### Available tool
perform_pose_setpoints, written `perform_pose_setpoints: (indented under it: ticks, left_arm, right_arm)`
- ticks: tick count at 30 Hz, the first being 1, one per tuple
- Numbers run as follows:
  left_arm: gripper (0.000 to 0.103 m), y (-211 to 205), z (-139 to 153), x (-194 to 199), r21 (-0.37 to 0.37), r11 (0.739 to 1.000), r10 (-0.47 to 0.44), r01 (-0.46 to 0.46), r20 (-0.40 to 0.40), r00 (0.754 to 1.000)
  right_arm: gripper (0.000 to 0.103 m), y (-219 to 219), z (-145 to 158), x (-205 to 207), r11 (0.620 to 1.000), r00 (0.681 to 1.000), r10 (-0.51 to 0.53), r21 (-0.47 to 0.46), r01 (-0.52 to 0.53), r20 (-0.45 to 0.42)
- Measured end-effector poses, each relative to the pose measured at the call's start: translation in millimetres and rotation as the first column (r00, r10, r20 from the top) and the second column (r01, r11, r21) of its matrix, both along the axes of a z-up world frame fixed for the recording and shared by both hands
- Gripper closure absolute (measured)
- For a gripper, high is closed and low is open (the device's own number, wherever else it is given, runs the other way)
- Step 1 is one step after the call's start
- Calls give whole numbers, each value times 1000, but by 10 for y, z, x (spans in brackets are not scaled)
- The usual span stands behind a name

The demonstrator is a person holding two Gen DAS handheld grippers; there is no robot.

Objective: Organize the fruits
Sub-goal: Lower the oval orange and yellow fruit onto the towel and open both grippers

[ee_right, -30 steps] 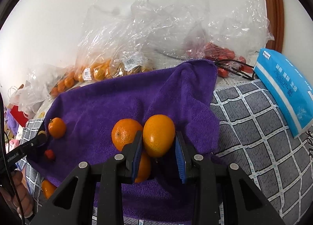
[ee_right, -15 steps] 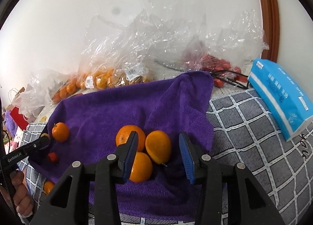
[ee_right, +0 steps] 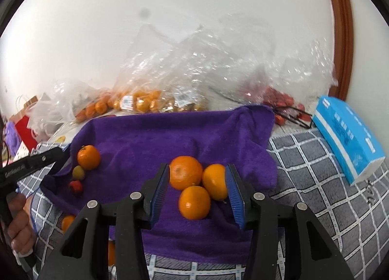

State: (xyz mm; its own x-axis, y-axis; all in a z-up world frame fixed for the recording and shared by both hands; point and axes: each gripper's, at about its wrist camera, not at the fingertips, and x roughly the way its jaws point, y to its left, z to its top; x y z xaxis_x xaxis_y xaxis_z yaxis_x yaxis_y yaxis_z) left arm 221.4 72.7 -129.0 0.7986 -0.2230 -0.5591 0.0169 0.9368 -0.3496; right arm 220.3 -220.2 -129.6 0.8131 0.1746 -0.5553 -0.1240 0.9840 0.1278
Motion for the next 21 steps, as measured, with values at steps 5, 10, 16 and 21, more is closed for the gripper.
perform_pose_setpoints:
  ticks: [5, 10, 16, 21]
  left_arm:
    - [62, 180, 52, -36, -74, 997, 30, -30, 1, 1000]
    - [57, 282, 146, -108, -73, 994, 91, -87, 44, 995]
    - [56, 360, 197, -138, -88, 990, 115, -110, 55, 992]
    - [56, 319, 234, -170, -73, 993, 102, -97, 76, 992]
  right_arm:
    - [56, 158, 83, -217, 1000, 997, 22, 10, -21, -73]
    - [56, 409, 62, -502, 998, 991, 70, 8, -69, -110]
    - [56, 662, -183, -555, 992, 970, 122, 59, -112, -208]
    - [59, 710, -343, -484, 991, 955, 122, 86, -102, -270]
